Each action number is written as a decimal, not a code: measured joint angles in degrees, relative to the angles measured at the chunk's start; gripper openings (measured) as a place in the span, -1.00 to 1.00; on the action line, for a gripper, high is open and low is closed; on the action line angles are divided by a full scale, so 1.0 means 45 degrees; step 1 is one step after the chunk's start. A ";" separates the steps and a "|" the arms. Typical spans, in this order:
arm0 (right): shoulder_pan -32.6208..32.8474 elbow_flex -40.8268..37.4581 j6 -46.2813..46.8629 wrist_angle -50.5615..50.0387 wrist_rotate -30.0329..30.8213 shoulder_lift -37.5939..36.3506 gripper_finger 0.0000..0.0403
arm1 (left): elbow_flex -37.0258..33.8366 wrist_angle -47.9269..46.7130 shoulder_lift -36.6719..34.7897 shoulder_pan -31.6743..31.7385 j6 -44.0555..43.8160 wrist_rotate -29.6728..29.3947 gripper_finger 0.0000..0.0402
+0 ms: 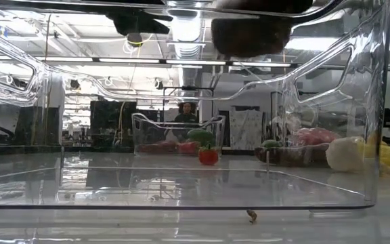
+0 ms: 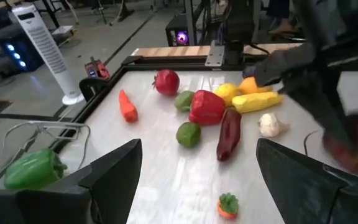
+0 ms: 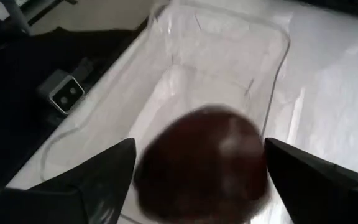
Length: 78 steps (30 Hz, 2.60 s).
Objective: Sort produce into baskets
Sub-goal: Put the red apple into the bottom transparent bin, then put the left lime into the bottom transparent bin
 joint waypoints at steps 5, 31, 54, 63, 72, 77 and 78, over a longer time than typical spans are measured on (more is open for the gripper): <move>-0.0217 0.0755 0.0342 -0.0995 -0.0010 0.0266 0.95 | 0.0000 -0.0057 0.0004 -0.0019 -0.0224 -0.0011 0.52; -0.4871 -0.3788 0.0704 -0.1928 0.3585 -0.1483 0.93 | 0.0000 -0.0186 0.0058 -0.0024 -0.0872 -0.0204 0.52; -0.5723 -0.5019 0.0107 -0.0097 0.2980 0.0148 0.41 | 0.0000 -0.0624 0.0058 -0.0024 -0.0990 -0.0426 0.52; -0.5061 -0.3961 0.0299 -0.0795 0.3338 -0.0633 0.24 | 0.0000 -0.0811 0.0058 -0.0024 -0.1328 -0.0680 0.52; -0.2753 -0.1955 0.0292 -0.1006 0.2529 -0.1778 0.14 | 0.0000 -0.1467 0.0063 -0.0024 -0.1855 -0.0881 0.52; -0.1302 -0.1639 0.0355 0.0391 -0.0154 -0.1461 0.16 | 0.0000 -0.1951 0.0063 -0.0021 -0.2472 -0.1129 0.52; -0.1028 -0.1647 0.0371 0.0551 -0.0317 -0.1324 0.16 | 0.0000 -0.1998 0.0063 -0.0024 -0.2543 -0.1127 0.52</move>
